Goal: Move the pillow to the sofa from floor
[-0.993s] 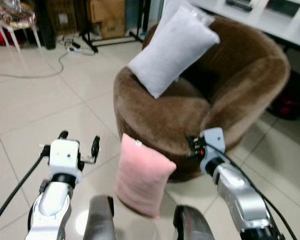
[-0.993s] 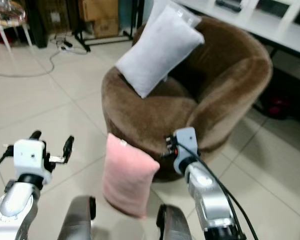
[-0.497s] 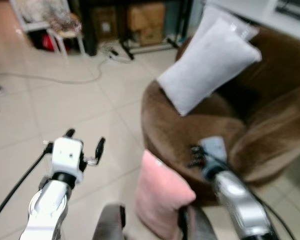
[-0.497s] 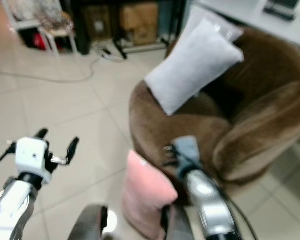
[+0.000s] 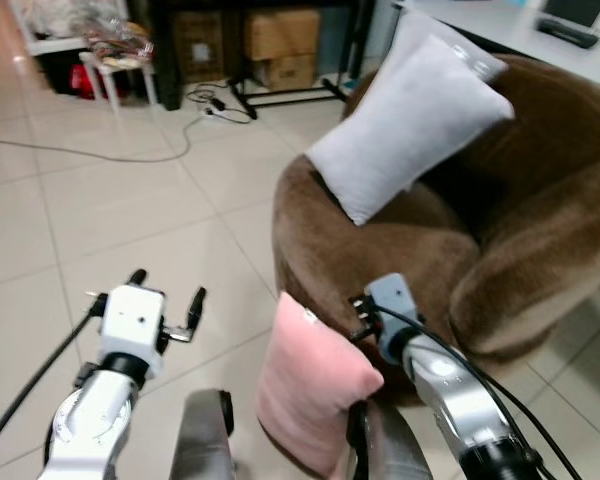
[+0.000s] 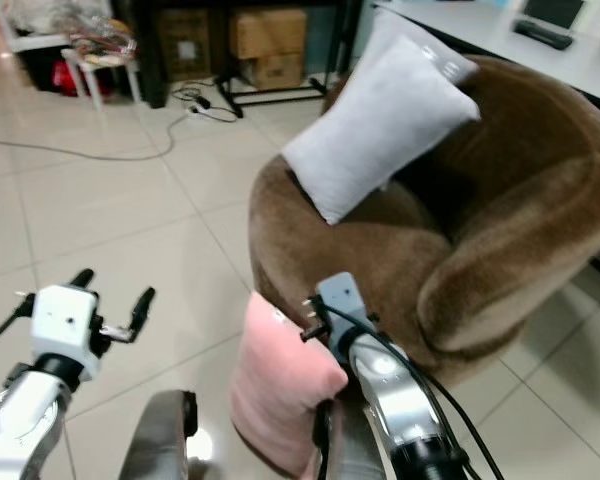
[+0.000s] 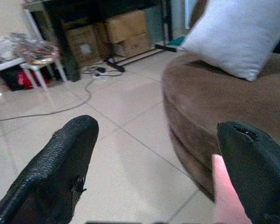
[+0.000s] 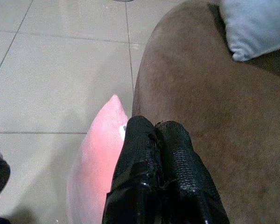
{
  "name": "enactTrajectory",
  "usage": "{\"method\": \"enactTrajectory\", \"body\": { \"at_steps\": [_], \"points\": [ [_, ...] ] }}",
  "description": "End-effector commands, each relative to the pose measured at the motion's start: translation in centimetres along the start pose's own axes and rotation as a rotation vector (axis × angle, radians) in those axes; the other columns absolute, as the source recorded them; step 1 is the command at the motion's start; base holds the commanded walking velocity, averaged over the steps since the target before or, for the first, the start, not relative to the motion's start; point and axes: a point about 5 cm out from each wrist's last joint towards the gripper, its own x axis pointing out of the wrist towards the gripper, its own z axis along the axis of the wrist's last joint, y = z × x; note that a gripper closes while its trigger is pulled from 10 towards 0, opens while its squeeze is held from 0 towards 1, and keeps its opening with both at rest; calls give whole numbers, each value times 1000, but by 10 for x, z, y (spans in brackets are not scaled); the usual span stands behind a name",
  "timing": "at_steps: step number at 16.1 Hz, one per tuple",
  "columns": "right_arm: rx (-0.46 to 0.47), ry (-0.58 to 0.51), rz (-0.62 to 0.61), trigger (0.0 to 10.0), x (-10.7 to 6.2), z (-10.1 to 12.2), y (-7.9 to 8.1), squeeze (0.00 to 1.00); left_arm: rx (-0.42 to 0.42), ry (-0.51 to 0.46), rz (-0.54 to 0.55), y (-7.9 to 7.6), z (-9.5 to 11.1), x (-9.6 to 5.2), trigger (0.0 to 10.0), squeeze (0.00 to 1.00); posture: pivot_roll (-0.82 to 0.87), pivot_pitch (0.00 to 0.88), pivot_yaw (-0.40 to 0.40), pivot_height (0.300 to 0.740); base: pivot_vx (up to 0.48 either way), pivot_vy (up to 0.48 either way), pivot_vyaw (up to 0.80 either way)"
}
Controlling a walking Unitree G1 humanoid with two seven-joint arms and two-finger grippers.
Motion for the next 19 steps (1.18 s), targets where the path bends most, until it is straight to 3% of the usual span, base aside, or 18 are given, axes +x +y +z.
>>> {"method": "enactTrajectory", "body": {
  "at_steps": [1,4,5,10,12,14,19],
  "points": [
    [-43,25,19,10000,6,-2,2,0,19,-7,-20,-3,3,0,10000,373,140,0,-94,537,0,0,0],
    [-25,63,117,10000,17,-8,14,0,51,-7,-51,-4,3,3,10000,376,136,0,-97,522,0,0,0],
    [-5,75,141,10000,21,-10,18,1000,61,-11,-61,-4,5,2,10000,373,135,14,-96,522,0,0,0],
    [3,154,88,10000,37,-18,16,1000,90,37,-104,-6,0,-15,10000,373,134,95,-92,522,0,0,0],
    [2,143,57,10000,40,-16,13,1000,95,48,-122,-7,0,-21,10000,376,143,129,-85,522,0,0,0],
    [72,89,11,10000,46,-5,10,1000,95,56,-136,-8,5,-32,10000,376,175,155,-58,522,0,0,0],
    [64,126,-64,10000,52,-6,17,1000,110,67,-186,-6,18,-52,10000,380,240,196,-5,522,0,0,0]
  ]
}}
